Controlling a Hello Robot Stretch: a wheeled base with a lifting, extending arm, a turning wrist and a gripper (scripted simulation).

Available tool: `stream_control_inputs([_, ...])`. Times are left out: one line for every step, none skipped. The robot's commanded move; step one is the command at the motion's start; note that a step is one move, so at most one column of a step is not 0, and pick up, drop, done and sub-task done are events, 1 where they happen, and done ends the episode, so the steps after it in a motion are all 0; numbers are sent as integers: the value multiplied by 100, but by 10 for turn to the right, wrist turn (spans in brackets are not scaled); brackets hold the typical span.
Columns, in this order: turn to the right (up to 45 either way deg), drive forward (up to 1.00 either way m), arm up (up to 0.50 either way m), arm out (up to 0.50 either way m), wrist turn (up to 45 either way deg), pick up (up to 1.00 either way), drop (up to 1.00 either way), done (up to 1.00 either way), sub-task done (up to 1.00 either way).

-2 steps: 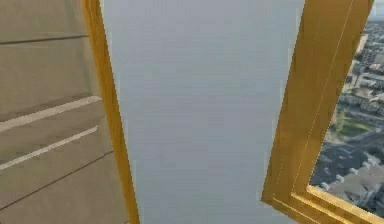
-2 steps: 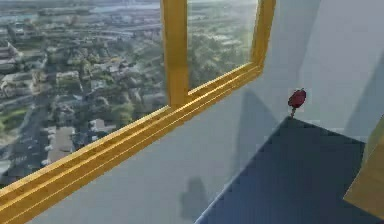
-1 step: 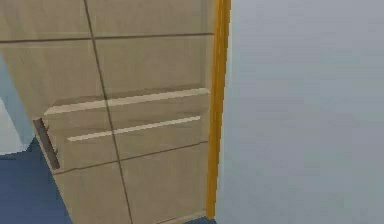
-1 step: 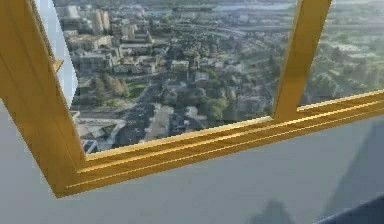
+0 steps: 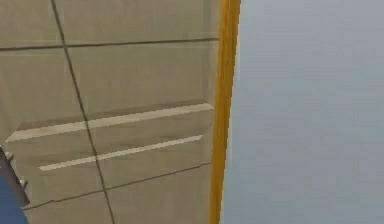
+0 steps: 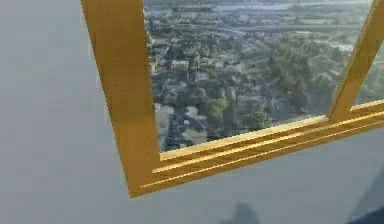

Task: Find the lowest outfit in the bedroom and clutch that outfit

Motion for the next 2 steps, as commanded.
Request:
stream_control_inputs([450,0,0,0,0,0,0,0,0])
stream_control_inputs([450,0,0,0,0,0,0,0,0])
